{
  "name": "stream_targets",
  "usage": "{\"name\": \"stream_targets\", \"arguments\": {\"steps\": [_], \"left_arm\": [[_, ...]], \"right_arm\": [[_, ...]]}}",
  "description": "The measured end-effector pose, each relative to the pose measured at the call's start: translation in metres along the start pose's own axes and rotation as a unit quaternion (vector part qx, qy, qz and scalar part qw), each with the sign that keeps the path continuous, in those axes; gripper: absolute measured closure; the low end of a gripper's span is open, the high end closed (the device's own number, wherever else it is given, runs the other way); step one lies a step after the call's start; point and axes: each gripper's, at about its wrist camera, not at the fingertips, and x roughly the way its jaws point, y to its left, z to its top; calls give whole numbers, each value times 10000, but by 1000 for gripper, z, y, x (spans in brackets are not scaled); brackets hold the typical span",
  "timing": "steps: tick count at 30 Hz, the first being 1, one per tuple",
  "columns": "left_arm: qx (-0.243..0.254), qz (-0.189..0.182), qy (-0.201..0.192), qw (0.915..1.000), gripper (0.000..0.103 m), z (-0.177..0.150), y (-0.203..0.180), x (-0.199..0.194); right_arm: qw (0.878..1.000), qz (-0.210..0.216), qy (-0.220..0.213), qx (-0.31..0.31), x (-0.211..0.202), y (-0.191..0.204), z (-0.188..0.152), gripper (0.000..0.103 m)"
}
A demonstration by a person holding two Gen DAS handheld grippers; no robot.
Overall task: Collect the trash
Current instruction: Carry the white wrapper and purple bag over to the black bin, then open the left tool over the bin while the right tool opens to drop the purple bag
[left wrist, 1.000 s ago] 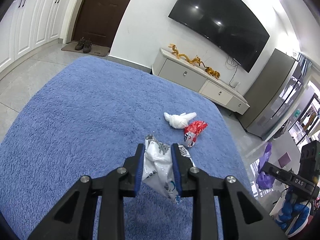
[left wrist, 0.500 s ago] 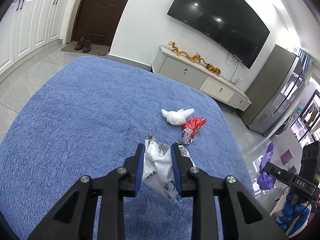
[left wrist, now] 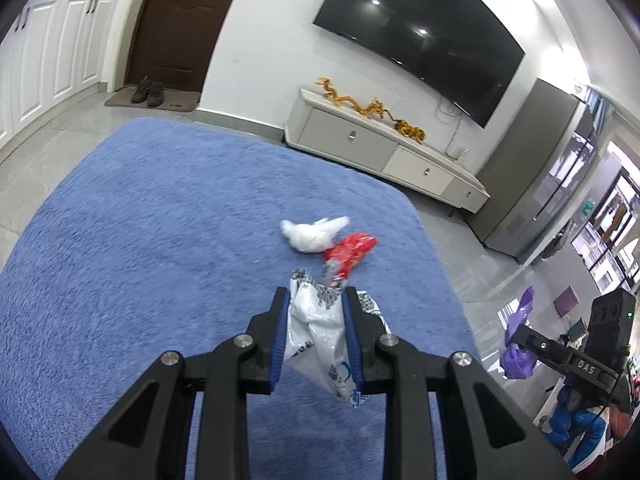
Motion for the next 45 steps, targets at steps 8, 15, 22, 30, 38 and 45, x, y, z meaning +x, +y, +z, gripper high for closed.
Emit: {"name": "stream_targets", "arguments": {"steps": [8, 15, 22, 30, 38, 45], "left_arm": [[516, -348, 159, 9979, 79, 12, -64, 19], [1169, -758, 540, 9888, 78, 9, -151, 58], [1792, -1016, 1000, 9734, 78, -7, -239, 110], [2226, -1054, 1531, 9570, 78, -40, -310, 182], [2272, -1162, 1997, 9460, 76, -69, -344, 239], [2317, -1256, 2170, 9399, 76, -81, -364, 268]], "right_arm": [[9982, -367, -367, 302, -35, -35, -1, 84], [9898, -904, -781, 780, -77, -85, -7, 84], [9748, -1393, -981, 1437, -108, -151, -26, 84], [9620, -1628, -876, 2009, -110, -206, -43, 83], [9528, -1751, -640, 2395, -94, -248, -53, 81], [9475, -1805, -544, 2582, -89, -268, -61, 81]]}}
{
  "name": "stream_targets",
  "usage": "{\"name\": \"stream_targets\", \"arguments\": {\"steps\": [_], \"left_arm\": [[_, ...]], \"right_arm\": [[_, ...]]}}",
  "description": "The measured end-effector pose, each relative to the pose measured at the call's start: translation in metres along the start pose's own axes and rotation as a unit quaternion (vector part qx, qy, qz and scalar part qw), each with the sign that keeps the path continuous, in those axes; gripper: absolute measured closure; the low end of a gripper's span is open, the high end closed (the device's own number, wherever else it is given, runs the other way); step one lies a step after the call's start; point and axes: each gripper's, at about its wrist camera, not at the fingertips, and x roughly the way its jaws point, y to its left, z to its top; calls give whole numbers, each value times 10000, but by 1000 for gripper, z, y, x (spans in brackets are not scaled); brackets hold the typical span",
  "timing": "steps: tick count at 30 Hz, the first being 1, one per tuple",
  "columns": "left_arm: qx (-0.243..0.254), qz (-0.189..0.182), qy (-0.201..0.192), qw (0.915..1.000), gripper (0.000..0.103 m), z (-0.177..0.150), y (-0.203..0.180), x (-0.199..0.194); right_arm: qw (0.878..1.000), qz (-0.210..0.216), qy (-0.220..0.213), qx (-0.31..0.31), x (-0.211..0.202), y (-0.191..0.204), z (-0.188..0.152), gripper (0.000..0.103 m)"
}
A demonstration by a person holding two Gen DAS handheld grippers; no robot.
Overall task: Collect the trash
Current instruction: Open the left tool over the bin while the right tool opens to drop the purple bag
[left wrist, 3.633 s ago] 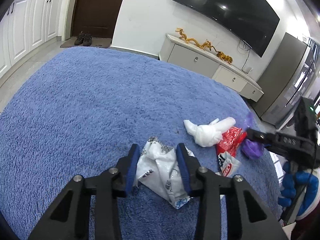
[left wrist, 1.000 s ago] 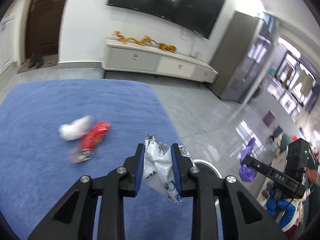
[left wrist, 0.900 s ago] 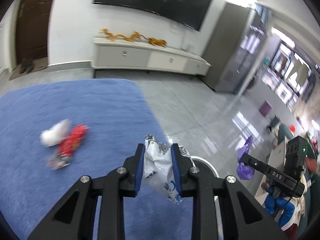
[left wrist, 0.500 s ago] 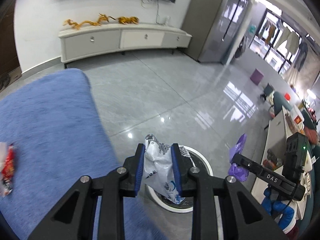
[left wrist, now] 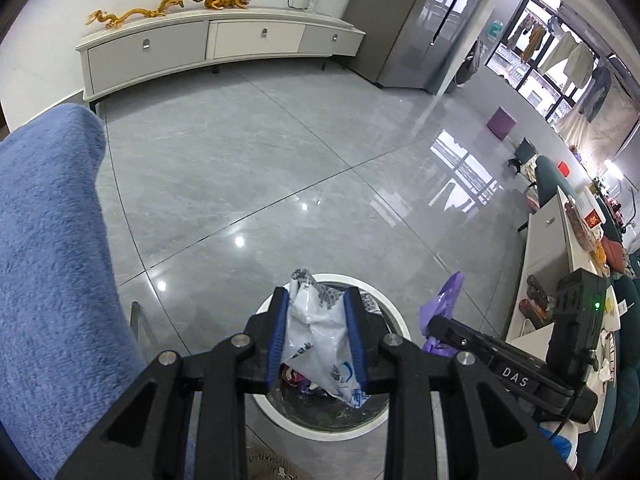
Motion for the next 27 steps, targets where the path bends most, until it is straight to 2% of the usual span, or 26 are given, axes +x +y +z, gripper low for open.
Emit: {"name": "stream_targets", "arguments": {"steps": [8, 16, 27], "left_arm": [[195, 244, -213, 9993, 76, -5, -8, 1], [593, 555, -535, 9953, 76, -15, -27, -8], [616, 535, -442, 9957, 75, -17, -31, -4]], "right_arm": [[9999, -29, 75, 78, 7, -4, -3, 81], [9999, -41, 76, 102, 10, -5, -6, 81], [9995, -128, 184, 223, 21, -8, -11, 80]]}}
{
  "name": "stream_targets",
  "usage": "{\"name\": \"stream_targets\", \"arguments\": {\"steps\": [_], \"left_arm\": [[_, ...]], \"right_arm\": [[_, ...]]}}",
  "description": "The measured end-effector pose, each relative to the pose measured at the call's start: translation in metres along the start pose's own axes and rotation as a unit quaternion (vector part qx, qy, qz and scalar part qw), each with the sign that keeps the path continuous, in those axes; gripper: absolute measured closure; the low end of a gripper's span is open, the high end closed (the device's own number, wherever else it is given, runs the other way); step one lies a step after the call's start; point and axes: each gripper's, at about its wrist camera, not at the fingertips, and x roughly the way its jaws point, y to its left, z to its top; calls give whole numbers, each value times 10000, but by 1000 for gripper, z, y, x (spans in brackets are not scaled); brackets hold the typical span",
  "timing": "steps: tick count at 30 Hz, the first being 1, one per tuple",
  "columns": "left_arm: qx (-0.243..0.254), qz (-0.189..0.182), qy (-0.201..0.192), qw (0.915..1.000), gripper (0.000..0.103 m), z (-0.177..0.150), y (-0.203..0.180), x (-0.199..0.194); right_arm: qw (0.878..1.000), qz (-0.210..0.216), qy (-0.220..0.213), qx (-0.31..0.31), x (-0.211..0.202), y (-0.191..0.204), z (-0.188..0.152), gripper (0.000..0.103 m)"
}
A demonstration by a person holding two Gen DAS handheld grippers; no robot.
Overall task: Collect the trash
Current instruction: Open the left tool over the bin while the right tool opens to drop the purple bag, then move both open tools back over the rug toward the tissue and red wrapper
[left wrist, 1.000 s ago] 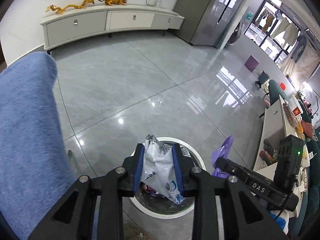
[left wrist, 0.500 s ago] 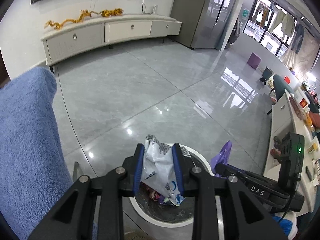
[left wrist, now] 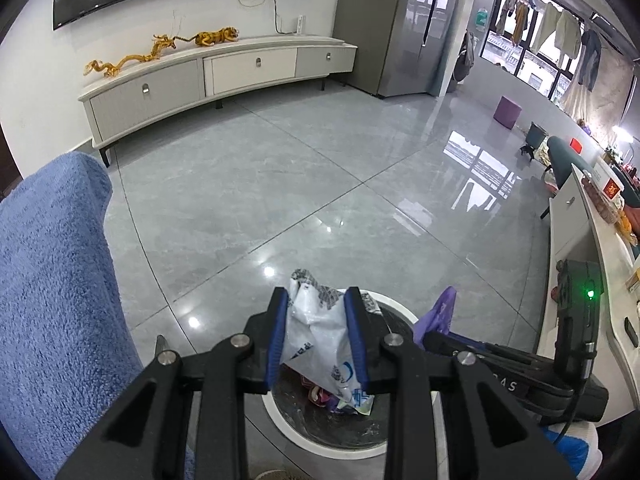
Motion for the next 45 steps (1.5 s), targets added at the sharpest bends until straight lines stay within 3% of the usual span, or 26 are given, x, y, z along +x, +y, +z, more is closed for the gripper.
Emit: {"name": "stream_targets", "arguments": {"steps": [2, 4, 6, 16, 24, 29, 34, 38, 45], "left_arm": [[-36, -54, 56, 10000, 71, 0, 2, 2], [-68, -87, 70, 9999, 58, 1, 5, 3], [-103, -151, 82, 9998, 52, 2, 6, 3], [-232, -292, 155, 9992, 52, 5, 13, 2], [-213, -46, -392, 9990, 52, 14, 19, -45], [-277, 176, -919, 9952, 52, 13, 35, -100], [-419, 509, -1539, 9859, 52, 12, 65, -178], [-551, 853, -1999, 9745, 52, 6, 96, -245], [-912, 1589, -2747, 9439, 52, -19, 162, -374]], "right_arm": [[10000, -16, 11, 1, 1, -1, -1, 78], [10000, -32, 13, 18, 1, -1, -1, 77], [10000, -36, 6, 36, 2, -2, -2, 70], [9999, -83, -81, 48, -5, 0, -8, 57], [9995, 33, -319, -46, -35, 12, -8, 57], [9975, 249, -596, -284, -71, 34, -8, 57], [9908, 539, -992, -741, -120, 77, -14, 57], [9814, 758, -1301, -1189, -157, 120, -23, 57], [9599, 1272, -1559, -1954, -199, 201, -45, 54]]}}
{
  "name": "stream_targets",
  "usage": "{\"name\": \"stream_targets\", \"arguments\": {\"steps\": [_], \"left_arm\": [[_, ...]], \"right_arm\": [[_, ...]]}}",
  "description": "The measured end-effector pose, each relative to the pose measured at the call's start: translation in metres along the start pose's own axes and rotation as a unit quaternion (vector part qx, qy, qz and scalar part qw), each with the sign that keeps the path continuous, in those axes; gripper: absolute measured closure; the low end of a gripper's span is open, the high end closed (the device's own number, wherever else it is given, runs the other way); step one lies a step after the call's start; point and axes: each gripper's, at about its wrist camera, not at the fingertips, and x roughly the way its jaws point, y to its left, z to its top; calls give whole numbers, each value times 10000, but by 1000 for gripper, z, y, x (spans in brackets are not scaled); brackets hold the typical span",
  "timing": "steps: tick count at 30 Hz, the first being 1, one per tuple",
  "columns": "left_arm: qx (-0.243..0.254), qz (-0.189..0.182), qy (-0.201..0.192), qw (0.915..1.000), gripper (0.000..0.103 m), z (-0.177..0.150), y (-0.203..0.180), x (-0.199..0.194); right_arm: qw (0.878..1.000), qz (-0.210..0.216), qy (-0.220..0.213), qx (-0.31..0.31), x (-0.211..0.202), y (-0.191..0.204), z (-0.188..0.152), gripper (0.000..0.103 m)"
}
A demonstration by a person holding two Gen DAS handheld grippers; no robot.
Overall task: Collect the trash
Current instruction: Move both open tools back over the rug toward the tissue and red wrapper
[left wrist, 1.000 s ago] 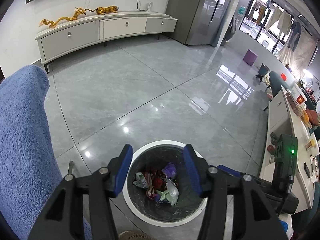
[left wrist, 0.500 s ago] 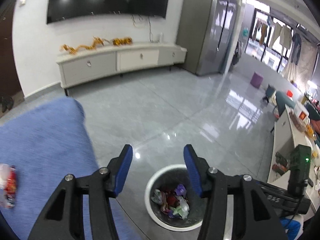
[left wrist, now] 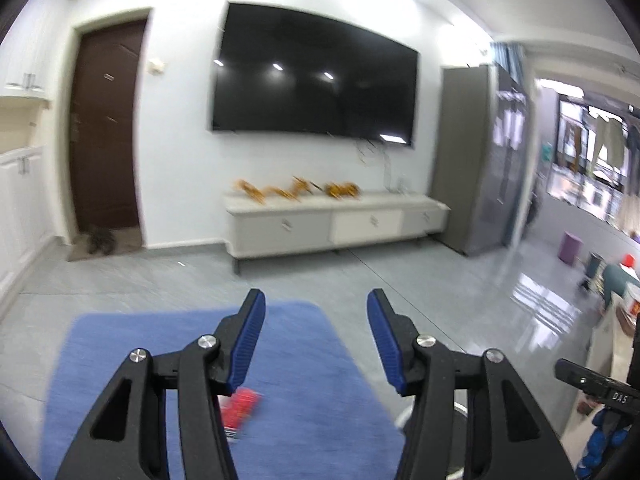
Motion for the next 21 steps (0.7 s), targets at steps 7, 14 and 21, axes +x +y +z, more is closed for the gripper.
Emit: {"name": "stream_targets", "arguments": {"steps": [7, 14, 21], "left_arm": [[-197, 715, -574, 9956, 52, 36, 87, -87], [-187, 1268, -906, 9876, 52, 63, 143, -137], [-334, 1111, -335, 9927, 52, 33, 180, -95]], "right_arm": [[9954, 610, -89, -740, 1, 84, 15, 54], [9840, 1202, -125, -1311, 5, 158, 22, 54], [9803, 1393, 242, -1376, 50, 188, 10, 54]]}}
